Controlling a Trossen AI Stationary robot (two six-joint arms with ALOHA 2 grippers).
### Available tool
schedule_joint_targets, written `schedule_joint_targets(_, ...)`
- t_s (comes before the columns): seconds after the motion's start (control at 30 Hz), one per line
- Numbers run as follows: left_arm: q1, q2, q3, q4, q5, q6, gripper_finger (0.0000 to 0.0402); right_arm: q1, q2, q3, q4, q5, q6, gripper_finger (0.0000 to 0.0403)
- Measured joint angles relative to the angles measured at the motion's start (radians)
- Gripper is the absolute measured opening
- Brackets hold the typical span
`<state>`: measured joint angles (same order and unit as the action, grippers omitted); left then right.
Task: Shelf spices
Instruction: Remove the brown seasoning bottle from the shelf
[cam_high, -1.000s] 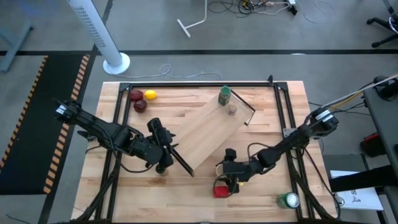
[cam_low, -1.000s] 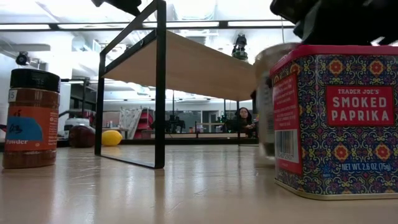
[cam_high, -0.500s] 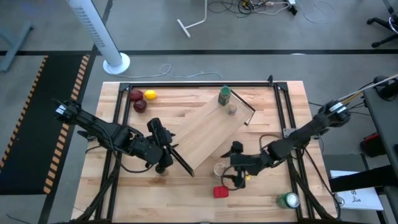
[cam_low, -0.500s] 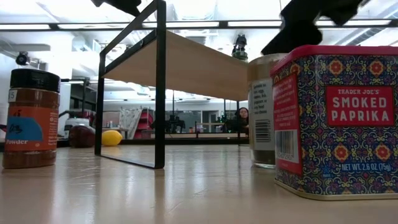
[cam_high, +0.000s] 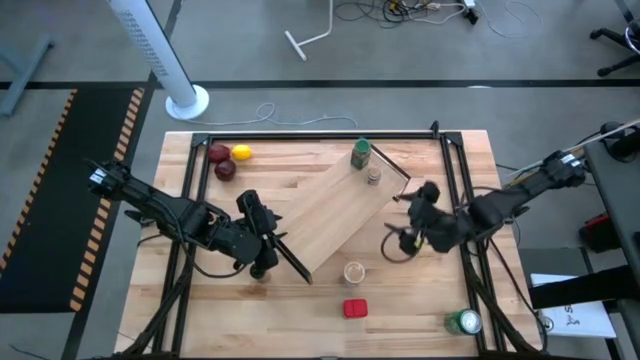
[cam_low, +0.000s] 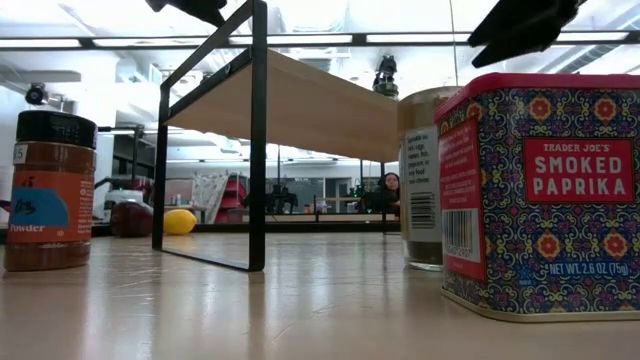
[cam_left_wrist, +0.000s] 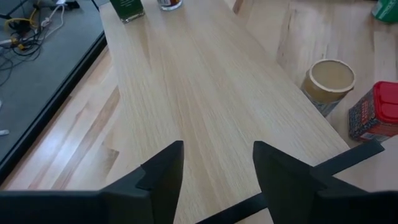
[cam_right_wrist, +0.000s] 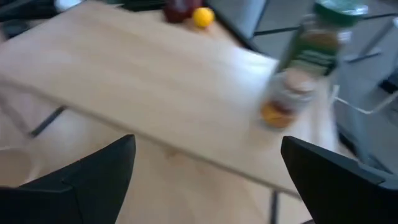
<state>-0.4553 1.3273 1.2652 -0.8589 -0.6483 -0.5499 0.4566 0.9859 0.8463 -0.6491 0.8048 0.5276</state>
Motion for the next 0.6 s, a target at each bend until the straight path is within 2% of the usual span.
schedule_joint_targets(0.27, 0.000, 0.000, 0.000, 0.013, 0.000, -0.001, 0.0192, -0.205, -0.016, -0.002, 0.005, -0.020, -0.194, 0.0380)
schedule_joint_targets(0.6, 0.001, 0.000, 0.000, 0.013, -0.001, 0.004, 0.0187, -0.475, -0.001, -0.019, 0.175, -0.315, -0.359, 0.0380)
